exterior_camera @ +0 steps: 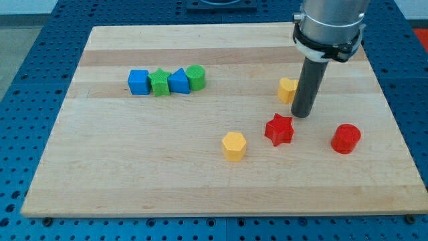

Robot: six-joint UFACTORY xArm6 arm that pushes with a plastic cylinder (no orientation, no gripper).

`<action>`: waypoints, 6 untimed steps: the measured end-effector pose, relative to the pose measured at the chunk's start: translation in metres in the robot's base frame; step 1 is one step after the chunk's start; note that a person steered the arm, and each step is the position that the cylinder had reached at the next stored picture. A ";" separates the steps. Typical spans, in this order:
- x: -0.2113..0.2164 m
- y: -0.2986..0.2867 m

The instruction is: Move the red star right to the yellow hexagon

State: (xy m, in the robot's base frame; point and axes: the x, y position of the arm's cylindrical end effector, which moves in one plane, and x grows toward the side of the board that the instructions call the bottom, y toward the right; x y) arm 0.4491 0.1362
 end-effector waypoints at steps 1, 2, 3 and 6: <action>0.007 -0.002; 0.014 -0.012; 0.016 -0.028; 0.030 -0.040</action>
